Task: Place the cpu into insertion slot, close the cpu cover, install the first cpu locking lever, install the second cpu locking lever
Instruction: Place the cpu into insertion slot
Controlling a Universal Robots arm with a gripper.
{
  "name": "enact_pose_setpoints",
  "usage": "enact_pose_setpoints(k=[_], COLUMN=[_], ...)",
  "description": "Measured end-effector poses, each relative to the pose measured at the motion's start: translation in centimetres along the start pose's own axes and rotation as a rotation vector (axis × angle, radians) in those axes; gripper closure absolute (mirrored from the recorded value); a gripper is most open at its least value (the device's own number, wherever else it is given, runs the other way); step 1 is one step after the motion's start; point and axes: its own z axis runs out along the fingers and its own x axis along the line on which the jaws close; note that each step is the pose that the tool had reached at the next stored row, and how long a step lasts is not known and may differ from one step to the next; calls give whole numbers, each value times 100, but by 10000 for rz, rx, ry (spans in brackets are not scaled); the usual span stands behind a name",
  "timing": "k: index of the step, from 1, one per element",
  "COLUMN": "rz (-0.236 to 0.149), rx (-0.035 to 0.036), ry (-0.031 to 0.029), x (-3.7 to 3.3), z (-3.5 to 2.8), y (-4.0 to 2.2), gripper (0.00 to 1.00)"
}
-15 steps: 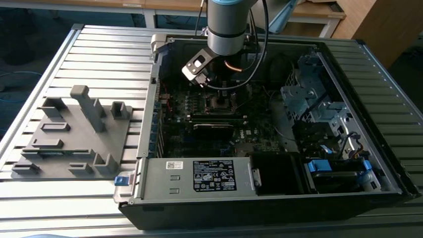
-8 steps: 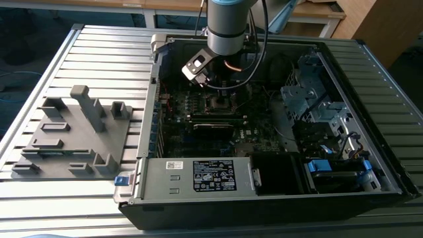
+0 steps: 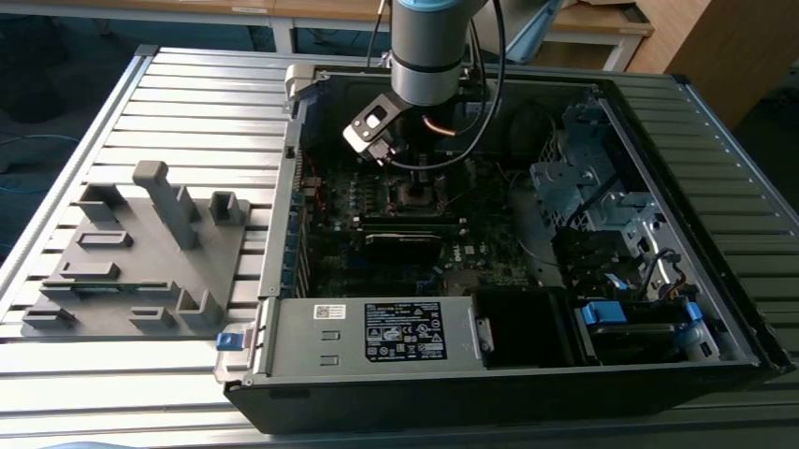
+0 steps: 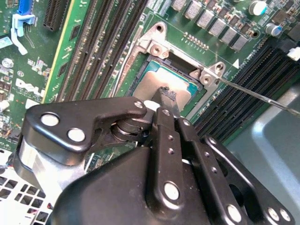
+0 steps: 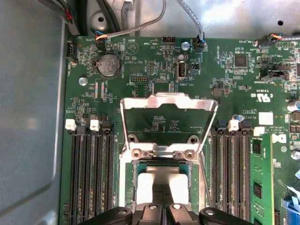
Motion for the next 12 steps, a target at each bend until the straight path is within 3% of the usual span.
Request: enact_pose_setpoints(k=[7,9,12], rz=[1,2,1], rx=[-4,-22,-8], ry=[5,37,13], x=[1,7,5], z=[-7,-34,-106], y=[1,6,8], gripper=[90,90,90])
